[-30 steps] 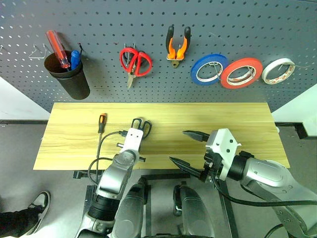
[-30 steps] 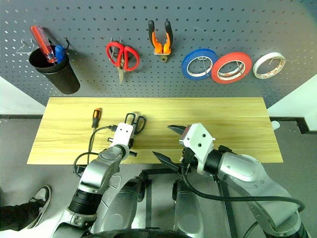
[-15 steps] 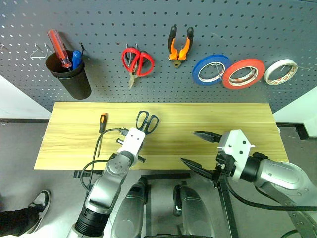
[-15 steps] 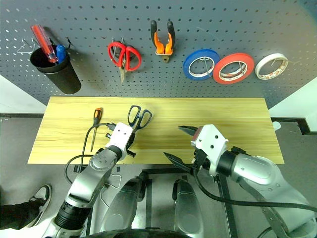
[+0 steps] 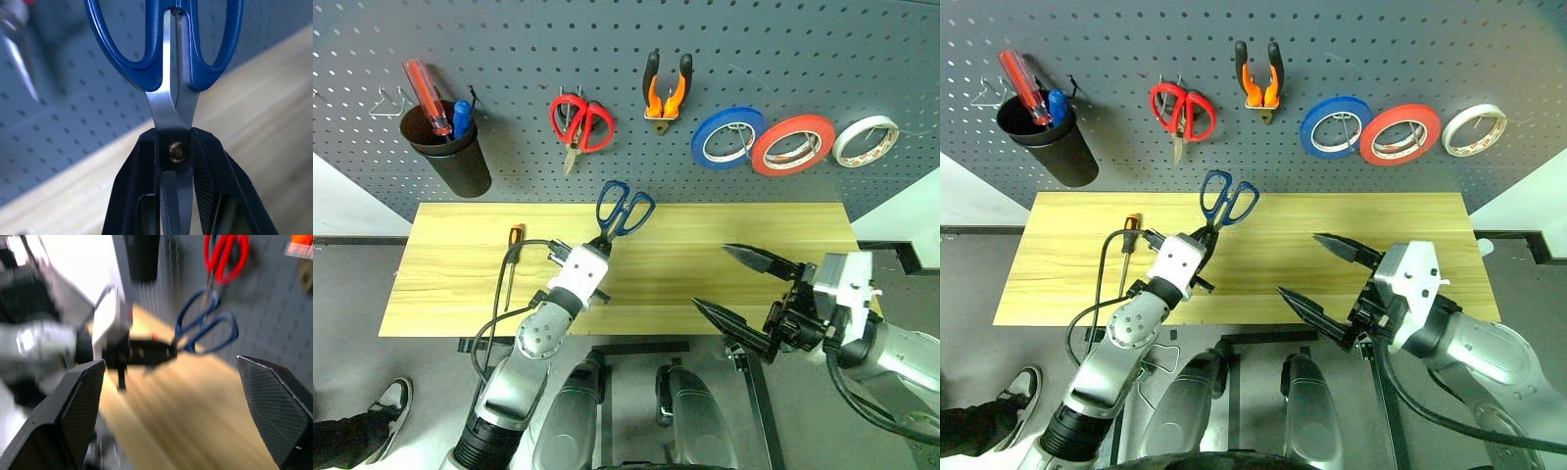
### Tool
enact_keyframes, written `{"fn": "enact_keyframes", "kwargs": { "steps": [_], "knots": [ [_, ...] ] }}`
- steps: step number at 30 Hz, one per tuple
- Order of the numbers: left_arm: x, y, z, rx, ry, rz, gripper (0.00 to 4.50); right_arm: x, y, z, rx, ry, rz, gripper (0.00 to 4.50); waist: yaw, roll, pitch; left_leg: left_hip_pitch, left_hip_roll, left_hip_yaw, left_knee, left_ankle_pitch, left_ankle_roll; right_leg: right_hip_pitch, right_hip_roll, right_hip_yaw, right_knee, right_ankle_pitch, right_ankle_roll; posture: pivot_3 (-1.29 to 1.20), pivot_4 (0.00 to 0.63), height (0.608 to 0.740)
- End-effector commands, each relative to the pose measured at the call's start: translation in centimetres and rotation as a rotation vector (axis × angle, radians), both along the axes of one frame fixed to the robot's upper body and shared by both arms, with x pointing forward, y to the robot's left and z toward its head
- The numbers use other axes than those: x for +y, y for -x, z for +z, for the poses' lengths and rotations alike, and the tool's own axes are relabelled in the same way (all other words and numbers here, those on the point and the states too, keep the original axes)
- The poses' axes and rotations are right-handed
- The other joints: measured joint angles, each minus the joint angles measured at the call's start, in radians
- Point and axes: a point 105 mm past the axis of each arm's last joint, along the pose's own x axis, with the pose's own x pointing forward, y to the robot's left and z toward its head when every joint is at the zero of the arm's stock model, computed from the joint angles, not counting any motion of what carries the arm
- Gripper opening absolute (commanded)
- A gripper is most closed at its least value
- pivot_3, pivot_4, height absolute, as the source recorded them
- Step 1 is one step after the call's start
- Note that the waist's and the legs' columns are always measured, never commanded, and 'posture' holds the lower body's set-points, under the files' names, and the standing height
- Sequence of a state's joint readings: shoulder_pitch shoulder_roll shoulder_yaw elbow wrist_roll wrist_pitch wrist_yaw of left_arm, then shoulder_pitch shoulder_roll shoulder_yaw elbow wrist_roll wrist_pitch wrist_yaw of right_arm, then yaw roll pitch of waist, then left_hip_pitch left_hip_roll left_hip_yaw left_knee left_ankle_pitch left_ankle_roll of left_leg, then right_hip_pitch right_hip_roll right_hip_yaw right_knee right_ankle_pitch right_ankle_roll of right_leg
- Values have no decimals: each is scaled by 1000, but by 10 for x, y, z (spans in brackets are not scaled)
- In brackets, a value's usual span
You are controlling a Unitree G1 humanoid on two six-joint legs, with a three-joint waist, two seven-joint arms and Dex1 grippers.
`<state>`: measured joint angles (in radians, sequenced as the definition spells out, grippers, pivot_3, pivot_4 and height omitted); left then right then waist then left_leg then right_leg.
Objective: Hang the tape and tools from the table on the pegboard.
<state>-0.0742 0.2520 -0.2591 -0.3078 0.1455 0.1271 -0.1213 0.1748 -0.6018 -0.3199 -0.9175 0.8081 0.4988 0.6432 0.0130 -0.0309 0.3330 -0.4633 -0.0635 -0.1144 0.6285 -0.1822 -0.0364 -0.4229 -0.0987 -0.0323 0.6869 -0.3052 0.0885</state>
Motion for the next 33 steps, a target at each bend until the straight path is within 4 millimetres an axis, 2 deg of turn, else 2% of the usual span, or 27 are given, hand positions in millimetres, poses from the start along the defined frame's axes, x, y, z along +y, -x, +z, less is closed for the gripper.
{"fn": "enact_keyframes", "kwargs": {
  "steps": [1,5,11,20,25,30,33],
  "knots": [
    [-1,7,16,-127,16,-26,564,9,11,15,-88,-71,35,4500,0,0,-1,0,0,0,0,0,0,0,0,0,0,0,0,7,281,703],
    [0,13,24,-203,41,-50,564,12,13,15,-105,-144,34,4500,0,1,-1,0,0,0,0,0,0,0,0,0,0,1,0,10,276,703],
    [5,18,44,-335,87,-32,564,16,12,7,-93,-140,42,4500,0,4,-4,1,0,0,2,0,0,1,1,0,0,2,1,18,265,703],
    [31,4,72,-492,109,121,563,13,7,10,-118,-170,49,4500,1,7,-17,2,0,0,3,1,-1,3,2,0,1,3,1,33,255,703],
    [30,-7,70,-479,106,121,562,13,7,13,-125,-168,54,4500,0,6,-25,3,0,1,3,1,0,3,2,-1,1,4,2,27,256,703],
    [24,-22,57,-407,99,117,562,14,7,14,-126,-161,52,4500,0,6,-26,3,0,1,4,1,0,4,2,0,2,4,2,24,259,703],
    [20,-27,59,-415,112,114,562,13,7,14,-126,-155,50,4500,0,5,-26,3,0,1,4,1,0,4,2,0,2,5,2,15,260,703]
  ]
}}
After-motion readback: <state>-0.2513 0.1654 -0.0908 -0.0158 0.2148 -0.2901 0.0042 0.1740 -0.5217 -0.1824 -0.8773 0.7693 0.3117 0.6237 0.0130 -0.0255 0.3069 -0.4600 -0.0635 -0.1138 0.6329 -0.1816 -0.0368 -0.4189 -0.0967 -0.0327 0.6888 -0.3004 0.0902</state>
